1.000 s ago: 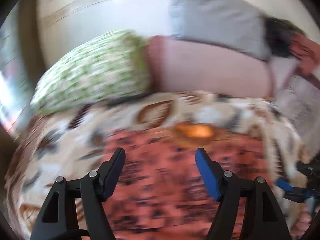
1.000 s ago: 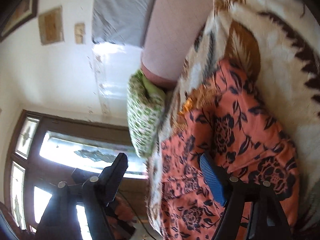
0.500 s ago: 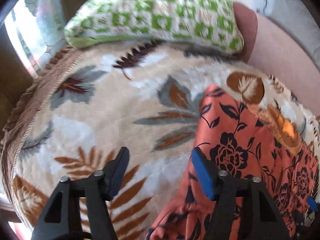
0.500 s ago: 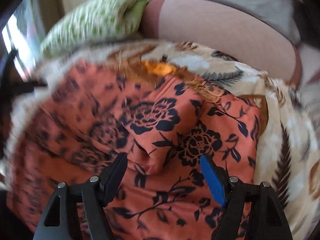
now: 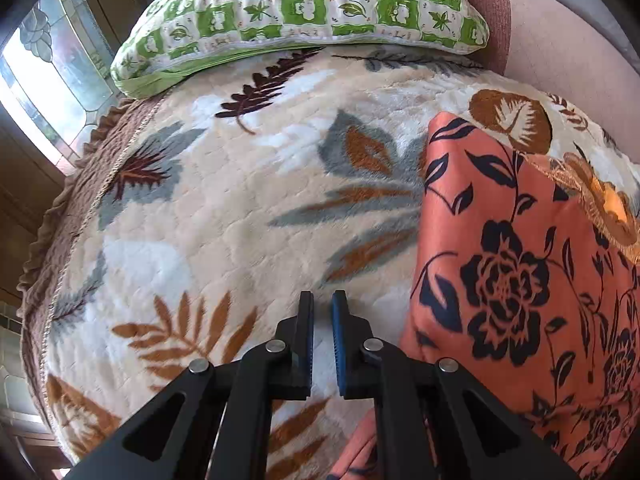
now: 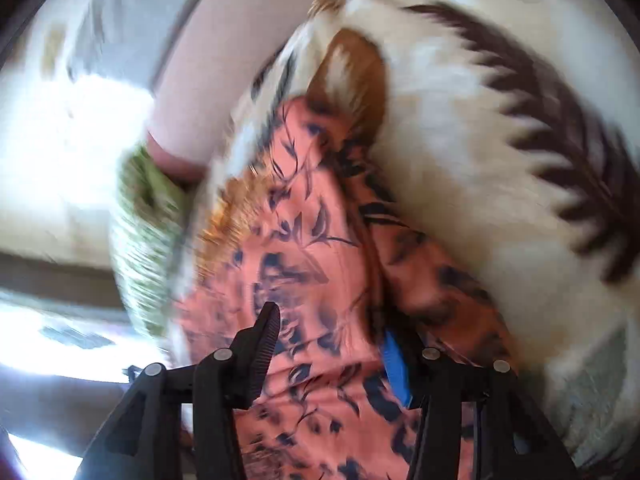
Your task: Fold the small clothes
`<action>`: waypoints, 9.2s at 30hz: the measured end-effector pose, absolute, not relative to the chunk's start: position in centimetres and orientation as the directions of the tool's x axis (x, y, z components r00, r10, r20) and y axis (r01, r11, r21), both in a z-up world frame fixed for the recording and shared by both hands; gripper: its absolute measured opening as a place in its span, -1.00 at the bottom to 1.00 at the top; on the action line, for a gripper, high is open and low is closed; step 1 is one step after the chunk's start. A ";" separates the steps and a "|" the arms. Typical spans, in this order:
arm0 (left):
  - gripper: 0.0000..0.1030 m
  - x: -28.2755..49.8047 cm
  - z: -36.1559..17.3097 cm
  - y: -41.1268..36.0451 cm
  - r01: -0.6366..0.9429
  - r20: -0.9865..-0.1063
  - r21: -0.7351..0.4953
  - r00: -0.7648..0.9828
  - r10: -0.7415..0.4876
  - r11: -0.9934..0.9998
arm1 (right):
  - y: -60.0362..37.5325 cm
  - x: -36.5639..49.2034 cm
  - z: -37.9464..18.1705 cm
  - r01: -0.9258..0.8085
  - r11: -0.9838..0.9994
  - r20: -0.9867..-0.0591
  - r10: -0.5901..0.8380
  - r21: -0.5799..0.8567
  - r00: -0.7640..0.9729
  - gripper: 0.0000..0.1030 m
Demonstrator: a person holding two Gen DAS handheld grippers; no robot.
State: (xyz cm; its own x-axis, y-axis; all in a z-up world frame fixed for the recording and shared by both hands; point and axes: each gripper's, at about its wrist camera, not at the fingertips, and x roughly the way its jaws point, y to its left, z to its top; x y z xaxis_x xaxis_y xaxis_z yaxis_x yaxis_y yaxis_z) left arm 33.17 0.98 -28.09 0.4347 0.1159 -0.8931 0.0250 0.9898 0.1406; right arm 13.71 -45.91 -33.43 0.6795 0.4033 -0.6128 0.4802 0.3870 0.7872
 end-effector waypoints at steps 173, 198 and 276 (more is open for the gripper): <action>0.48 29.5 -28.5 0.2 0.116 -0.857 -0.098 0.494 -0.143 0.988 | -36.3 19.0 -29.2 0.274 0.916 -0.882 0.149 0.293 0.447 -0.14; 0.47 24.0 -26.0 -14.5 0.348 -0.820 -0.086 0.507 -0.264 0.934 | -41.0 10.8 -26.6 0.244 0.693 -0.608 0.342 0.678 0.717 0.03; 0.65 20.4 -24.9 2.6 -0.237 -0.837 -0.414 0.479 -0.265 0.879 | -36.9 19.0 -25.0 0.088 0.719 -0.560 0.452 0.690 0.694 0.04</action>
